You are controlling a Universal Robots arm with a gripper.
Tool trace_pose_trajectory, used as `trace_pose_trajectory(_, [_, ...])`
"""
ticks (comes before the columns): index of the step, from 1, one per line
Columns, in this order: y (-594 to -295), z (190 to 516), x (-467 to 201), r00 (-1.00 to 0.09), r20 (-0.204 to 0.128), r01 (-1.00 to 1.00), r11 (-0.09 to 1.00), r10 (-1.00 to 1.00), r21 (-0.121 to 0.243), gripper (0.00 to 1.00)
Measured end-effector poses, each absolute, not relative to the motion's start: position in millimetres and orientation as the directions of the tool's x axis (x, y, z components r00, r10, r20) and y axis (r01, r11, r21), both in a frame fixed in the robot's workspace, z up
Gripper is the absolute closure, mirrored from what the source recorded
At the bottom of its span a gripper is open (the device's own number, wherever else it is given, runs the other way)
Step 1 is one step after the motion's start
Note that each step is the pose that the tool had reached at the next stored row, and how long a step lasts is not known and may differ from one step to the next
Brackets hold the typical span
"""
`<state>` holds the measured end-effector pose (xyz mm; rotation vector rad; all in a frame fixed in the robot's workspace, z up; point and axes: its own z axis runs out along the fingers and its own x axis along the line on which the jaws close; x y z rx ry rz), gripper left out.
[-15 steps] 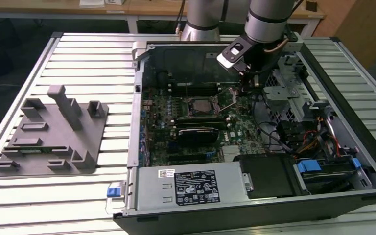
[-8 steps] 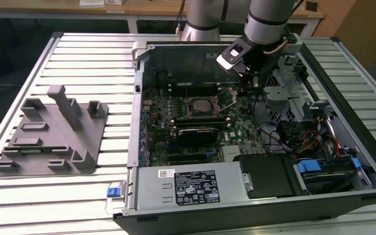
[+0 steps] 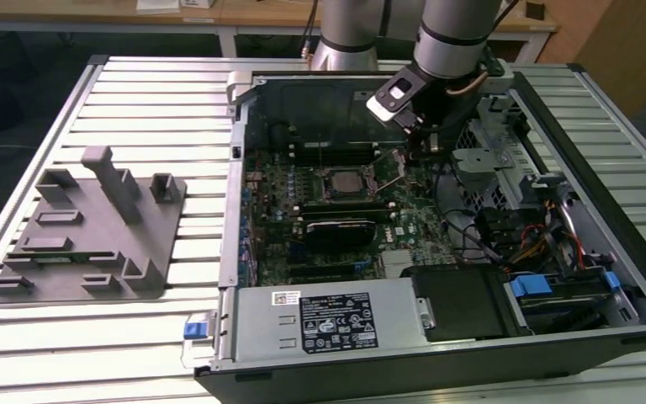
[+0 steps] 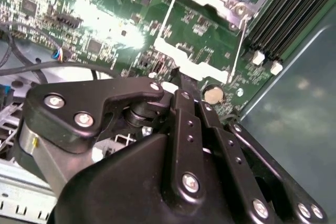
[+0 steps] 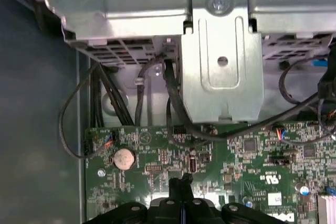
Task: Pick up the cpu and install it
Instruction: 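Close the cpu cover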
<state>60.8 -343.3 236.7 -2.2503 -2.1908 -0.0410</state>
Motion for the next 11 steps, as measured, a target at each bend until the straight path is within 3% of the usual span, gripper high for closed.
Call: trace_pose_trajectory(11, [-343, 237, 37, 0.027, 0.019, 0.999, -0.027, 0.999, 0.019, 0.89])
